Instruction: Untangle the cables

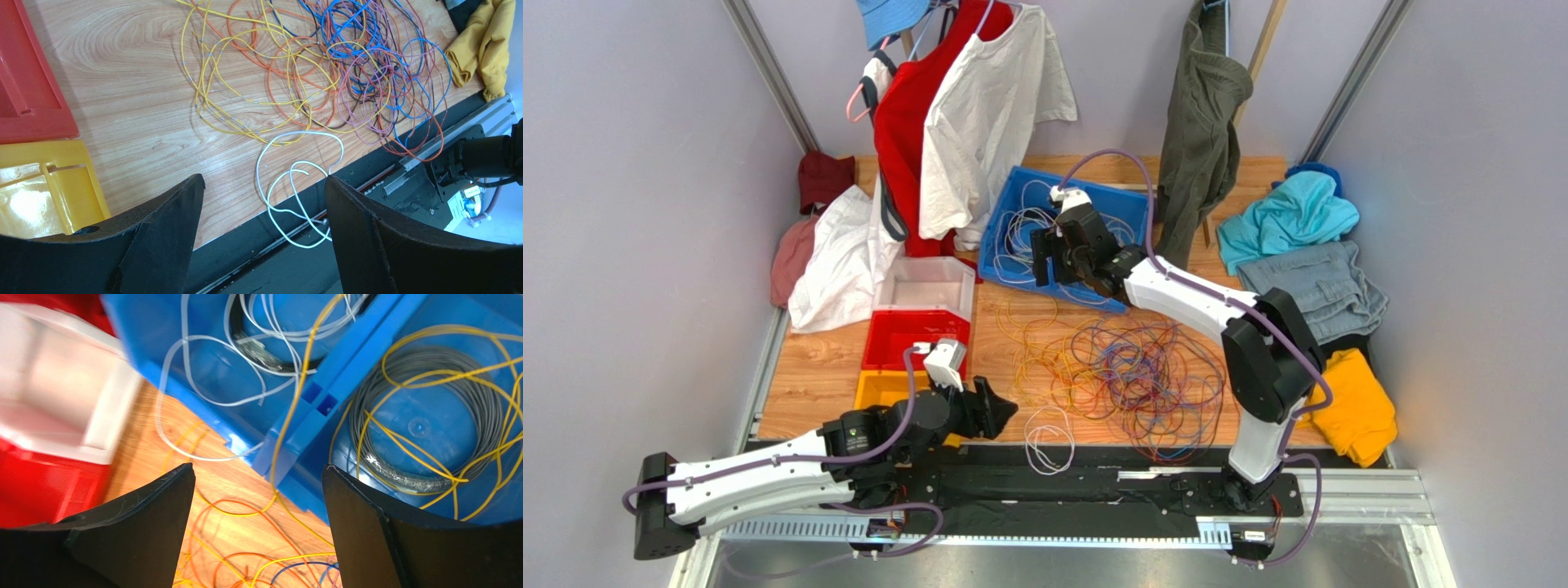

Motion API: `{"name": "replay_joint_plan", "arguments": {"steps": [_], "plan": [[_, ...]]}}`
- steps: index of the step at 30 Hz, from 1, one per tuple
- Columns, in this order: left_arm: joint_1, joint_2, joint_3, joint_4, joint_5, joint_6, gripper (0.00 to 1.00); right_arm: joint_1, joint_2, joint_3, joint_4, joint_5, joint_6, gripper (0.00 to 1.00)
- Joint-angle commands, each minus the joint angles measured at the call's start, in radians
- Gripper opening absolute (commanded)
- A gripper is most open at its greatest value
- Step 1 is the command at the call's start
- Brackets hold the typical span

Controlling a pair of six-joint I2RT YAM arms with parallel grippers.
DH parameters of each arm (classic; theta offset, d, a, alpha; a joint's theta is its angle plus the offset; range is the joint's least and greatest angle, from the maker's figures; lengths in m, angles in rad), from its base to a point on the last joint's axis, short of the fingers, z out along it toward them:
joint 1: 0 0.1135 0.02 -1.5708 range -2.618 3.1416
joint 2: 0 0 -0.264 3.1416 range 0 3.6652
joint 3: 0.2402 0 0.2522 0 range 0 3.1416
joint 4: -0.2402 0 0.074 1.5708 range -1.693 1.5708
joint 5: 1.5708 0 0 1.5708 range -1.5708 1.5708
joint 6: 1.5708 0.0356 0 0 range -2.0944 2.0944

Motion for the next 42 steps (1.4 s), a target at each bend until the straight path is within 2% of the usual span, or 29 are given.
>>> {"name": "replay_joint_plan", "arguments": {"steps": [1, 5, 9, 18, 25, 30, 35, 42], "plan": [[0.002, -0.023, 0.028, -0.005, -0.004, -0.017, 0.81, -0.001, 0.039, 0.041, 0.029, 0.065, -0.013, 0.77], [0.002, -0.043, 0.016, -0.006, -0.01, -0.015, 0.81, -0.001, 0.064, 0.041, 0.029, 0.084, -0.015, 0.68], [0.002, -0.042, 0.015, -0.005, -0.016, -0.014, 0.81, -0.001, 0.062, 0.041, 0.028, 0.092, -0.015, 0.34], [0.002, -0.042, 0.013, -0.003, -0.01, -0.018, 0.81, -0.003, 0.03, 0.032, 0.003, 0.116, -0.032, 0.01], [0.002, -0.042, 0.016, -0.003, -0.01, -0.017, 0.81, -0.012, -0.053, 0.021, -0.017, 0.165, -0.063, 0.0], [0.0, -0.04, 0.021, 0.0, -0.013, -0.011, 0.81, -0.093, -0.097, 0.065, -0.053, 0.158, -0.066, 0.0], [0.0, -0.034, 0.018, 0.009, -0.013, -0.014, 0.81, -0.174, -0.05, 0.133, -0.08, 0.119, -0.076, 0.0], [0.002, -0.032, 0.013, 0.003, -0.028, -0.012, 0.81, -0.225, 0.054, 0.124, -0.024, 0.083, -0.084, 0.0]]}}
